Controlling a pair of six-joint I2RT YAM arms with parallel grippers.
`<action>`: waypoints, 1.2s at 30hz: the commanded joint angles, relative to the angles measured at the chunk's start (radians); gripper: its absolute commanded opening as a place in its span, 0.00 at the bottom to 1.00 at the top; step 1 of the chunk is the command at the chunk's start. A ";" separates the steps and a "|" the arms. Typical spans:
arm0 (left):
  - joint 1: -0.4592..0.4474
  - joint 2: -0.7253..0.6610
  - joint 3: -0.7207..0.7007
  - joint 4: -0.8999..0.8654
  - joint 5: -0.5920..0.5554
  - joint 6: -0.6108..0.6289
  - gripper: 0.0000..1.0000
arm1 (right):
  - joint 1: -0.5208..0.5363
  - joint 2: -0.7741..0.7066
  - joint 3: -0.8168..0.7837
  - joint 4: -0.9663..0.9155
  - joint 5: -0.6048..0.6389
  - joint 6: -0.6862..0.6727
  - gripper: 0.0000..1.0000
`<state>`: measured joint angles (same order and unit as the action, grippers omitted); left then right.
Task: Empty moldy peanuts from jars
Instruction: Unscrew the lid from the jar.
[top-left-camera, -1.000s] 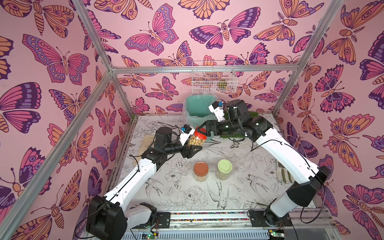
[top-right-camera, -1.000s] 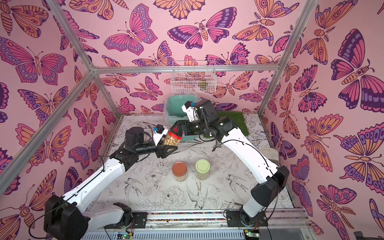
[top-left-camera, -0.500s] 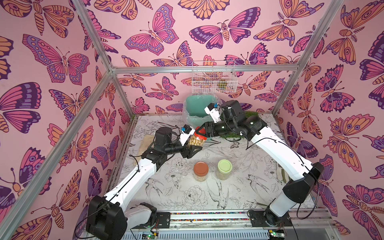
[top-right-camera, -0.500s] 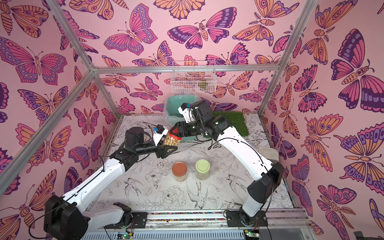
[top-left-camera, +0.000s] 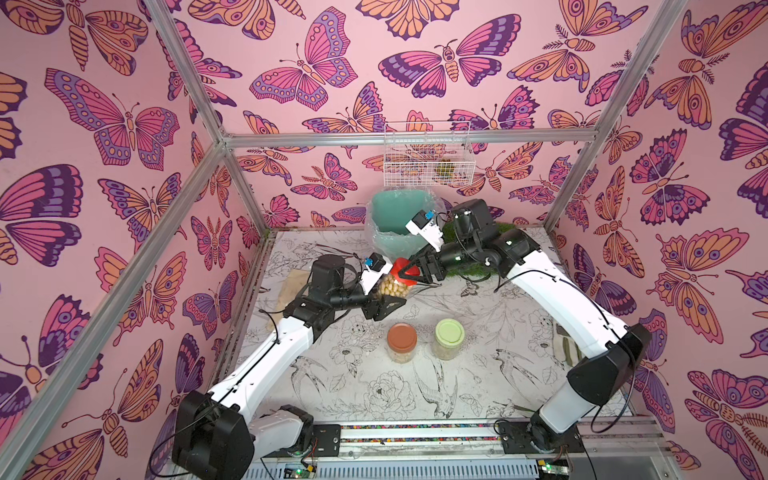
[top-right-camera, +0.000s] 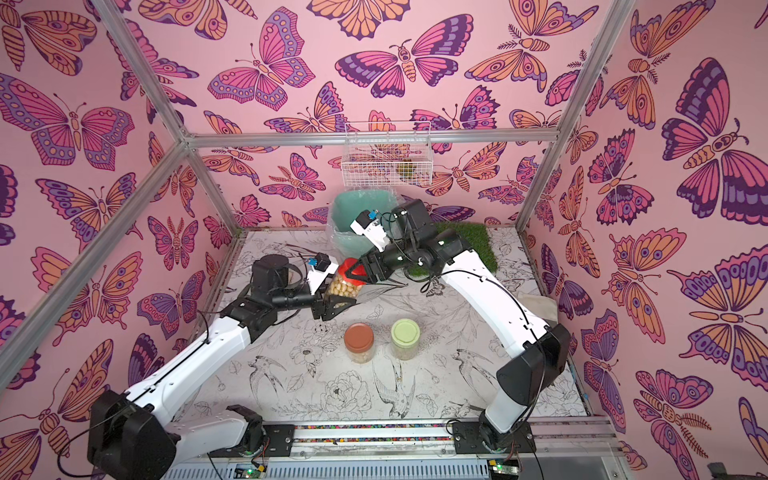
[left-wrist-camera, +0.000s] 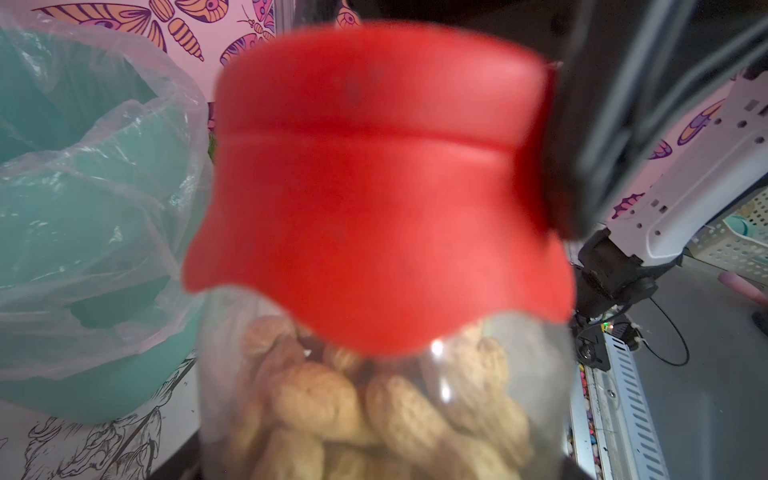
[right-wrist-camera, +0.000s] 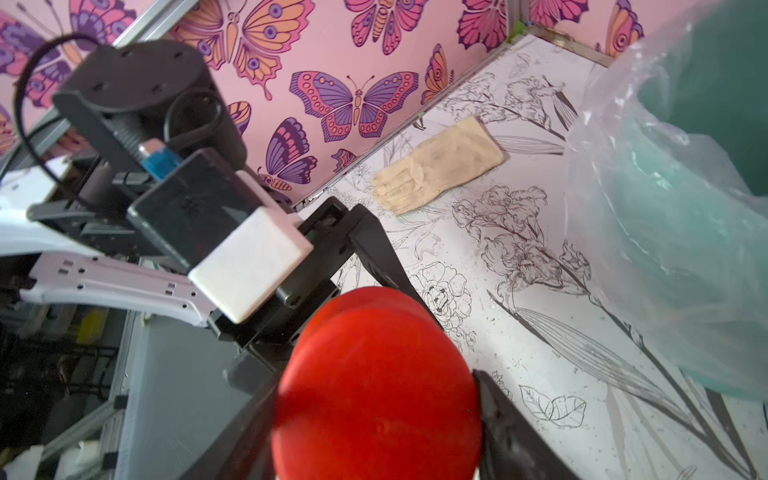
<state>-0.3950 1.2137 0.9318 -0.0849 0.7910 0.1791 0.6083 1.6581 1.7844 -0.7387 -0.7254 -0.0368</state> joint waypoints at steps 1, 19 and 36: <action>0.008 -0.005 0.016 -0.009 0.013 -0.030 0.00 | -0.003 -0.040 -0.020 -0.052 -0.060 -0.274 0.27; 0.008 -0.027 -0.002 -0.011 0.004 -0.024 0.00 | -0.008 0.040 0.120 -0.078 -0.021 -0.052 0.99; 0.008 -0.029 -0.014 -0.009 -0.026 -0.010 0.00 | 0.033 -0.074 -0.009 0.051 0.283 0.578 0.99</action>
<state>-0.3912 1.2121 0.9295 -0.1059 0.7616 0.1642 0.6182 1.5932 1.7771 -0.6758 -0.4927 0.4438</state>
